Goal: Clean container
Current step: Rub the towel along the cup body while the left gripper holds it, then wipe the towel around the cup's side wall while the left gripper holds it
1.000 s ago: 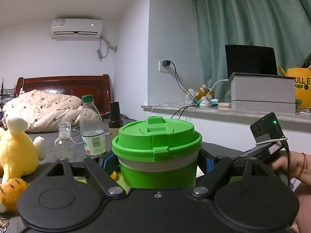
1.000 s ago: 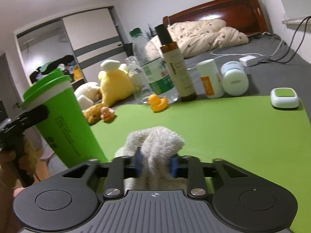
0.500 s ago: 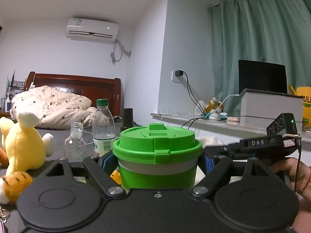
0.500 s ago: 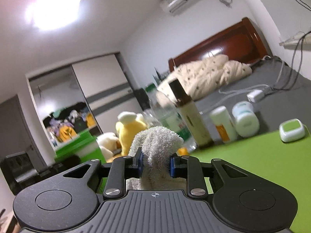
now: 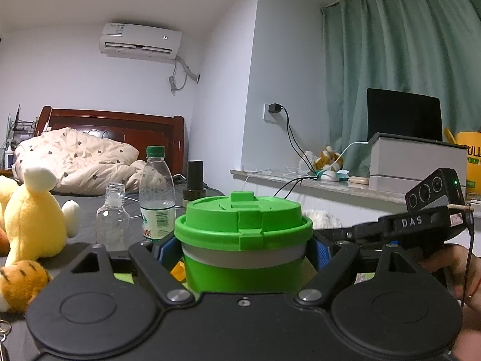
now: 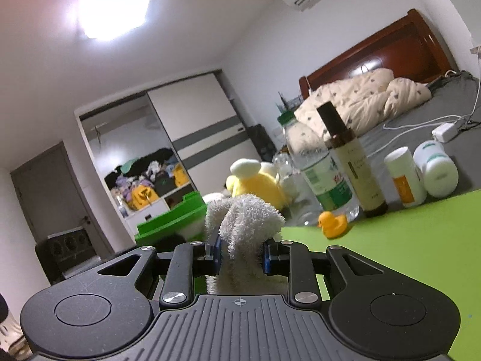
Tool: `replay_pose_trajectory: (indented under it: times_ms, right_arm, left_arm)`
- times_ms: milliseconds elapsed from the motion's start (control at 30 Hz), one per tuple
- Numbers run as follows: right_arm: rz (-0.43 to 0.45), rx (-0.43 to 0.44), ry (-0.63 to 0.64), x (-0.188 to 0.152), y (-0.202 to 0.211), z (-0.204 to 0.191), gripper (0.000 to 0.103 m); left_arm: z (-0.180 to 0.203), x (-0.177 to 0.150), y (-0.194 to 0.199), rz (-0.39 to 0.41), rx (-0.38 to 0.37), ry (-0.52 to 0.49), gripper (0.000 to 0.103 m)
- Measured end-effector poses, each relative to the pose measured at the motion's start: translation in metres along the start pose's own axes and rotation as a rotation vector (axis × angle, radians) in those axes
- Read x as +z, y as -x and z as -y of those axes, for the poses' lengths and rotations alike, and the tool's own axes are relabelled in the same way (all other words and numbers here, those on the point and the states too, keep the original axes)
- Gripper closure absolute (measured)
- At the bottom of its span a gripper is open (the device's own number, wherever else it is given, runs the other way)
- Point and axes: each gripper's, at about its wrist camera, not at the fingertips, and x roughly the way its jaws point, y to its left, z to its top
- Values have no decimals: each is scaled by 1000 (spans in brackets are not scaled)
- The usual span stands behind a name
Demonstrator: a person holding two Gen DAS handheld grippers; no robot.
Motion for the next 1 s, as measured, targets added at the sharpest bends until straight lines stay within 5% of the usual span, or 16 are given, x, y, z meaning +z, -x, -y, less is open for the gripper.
replay_pose_trajectory:
  times_ms: [833,1000]
  right_arm:
    - [-325,-150,245,-52,-48,-8,77]
    - [-331,-148,236,-54,-46,-2,77]
  left_arm:
    - [5,-2,3,0,9,-37,21]
    - [4,-2,4,2,11,-33,21]
